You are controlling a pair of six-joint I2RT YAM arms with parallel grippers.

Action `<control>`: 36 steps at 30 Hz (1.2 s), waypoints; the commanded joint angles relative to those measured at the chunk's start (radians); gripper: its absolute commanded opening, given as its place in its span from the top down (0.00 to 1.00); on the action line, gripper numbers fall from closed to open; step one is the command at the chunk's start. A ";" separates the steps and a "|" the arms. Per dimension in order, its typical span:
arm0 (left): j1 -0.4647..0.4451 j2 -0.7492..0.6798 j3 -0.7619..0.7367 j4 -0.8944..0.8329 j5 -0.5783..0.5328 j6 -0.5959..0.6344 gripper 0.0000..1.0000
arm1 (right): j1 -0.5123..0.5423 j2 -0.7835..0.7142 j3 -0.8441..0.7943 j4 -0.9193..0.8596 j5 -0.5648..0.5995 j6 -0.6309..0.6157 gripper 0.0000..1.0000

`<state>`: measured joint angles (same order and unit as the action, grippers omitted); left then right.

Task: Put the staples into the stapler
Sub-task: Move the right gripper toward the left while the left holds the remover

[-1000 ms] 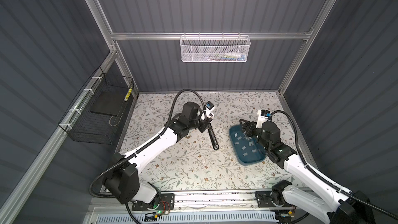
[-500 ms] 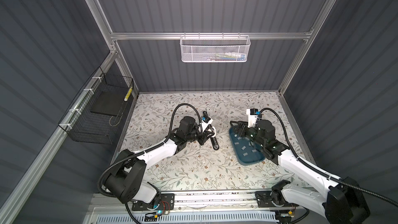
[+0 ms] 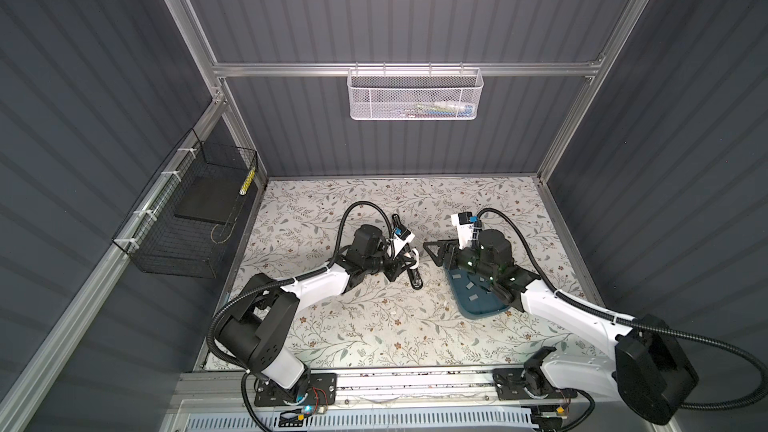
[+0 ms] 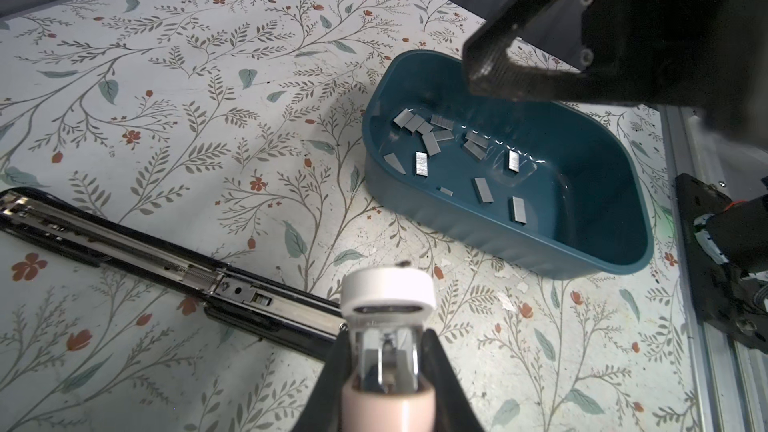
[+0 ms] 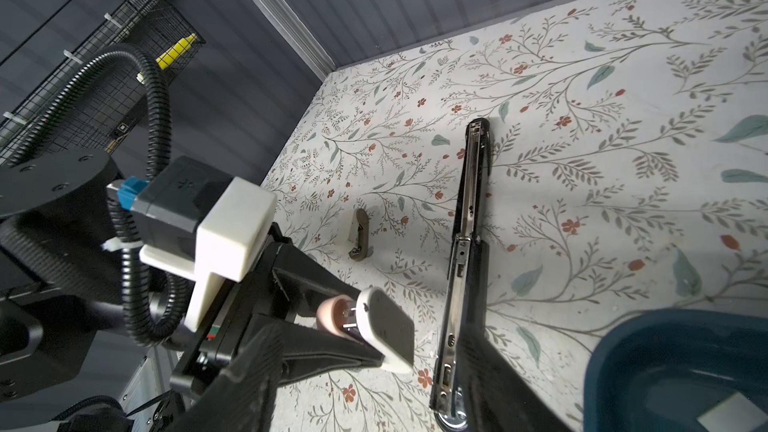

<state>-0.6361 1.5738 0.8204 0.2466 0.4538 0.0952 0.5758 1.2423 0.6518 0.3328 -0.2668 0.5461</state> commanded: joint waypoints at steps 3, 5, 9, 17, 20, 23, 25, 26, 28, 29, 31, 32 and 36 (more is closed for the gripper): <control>-0.013 -0.037 0.021 -0.012 0.014 0.026 1.00 | 0.014 0.047 0.065 -0.077 0.040 0.024 0.32; -0.013 -0.050 0.011 -0.004 0.004 0.033 1.00 | 0.017 0.075 0.074 -0.071 0.035 0.024 0.32; -0.014 -0.053 0.021 -0.013 0.022 0.030 1.00 | 0.025 0.144 0.122 -0.109 0.010 0.020 0.34; -0.014 -0.064 0.021 -0.023 0.029 0.043 1.00 | 0.025 0.229 0.144 -0.106 0.016 0.057 0.38; -0.014 -0.074 0.016 -0.017 0.037 0.038 1.00 | 0.027 0.249 0.161 -0.142 0.035 0.068 0.40; -0.014 -0.095 0.001 -0.009 0.031 0.044 1.00 | 0.026 0.238 0.144 -0.132 0.055 0.089 0.41; -0.014 -0.105 -0.008 0.000 0.016 0.051 1.00 | 0.027 0.234 0.134 -0.120 0.071 0.085 0.41; -0.014 -0.107 -0.010 0.002 0.012 0.052 1.00 | 0.026 0.236 0.136 -0.123 0.080 0.083 0.41; -0.015 -0.108 -0.008 0.000 0.015 0.051 1.00 | 0.027 0.241 0.147 -0.145 0.095 0.073 0.42; -0.016 -0.110 -0.009 0.000 0.017 0.050 1.00 | 0.026 0.239 0.151 -0.153 0.102 0.072 0.42; -0.016 -0.116 -0.013 0.000 0.017 0.049 1.00 | 0.026 0.237 0.145 -0.156 0.111 0.080 0.42; -0.015 -0.120 -0.016 0.000 0.016 0.052 1.00 | 0.026 0.231 0.141 -0.153 0.113 0.083 0.43; -0.016 -0.132 -0.031 0.001 -0.004 0.082 1.00 | 0.026 0.220 0.130 -0.146 0.137 0.074 0.42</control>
<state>-0.6472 1.4681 0.8059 0.2295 0.4614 0.1394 0.5983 1.4796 0.7948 0.2005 -0.1627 0.6254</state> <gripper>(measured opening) 0.248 0.578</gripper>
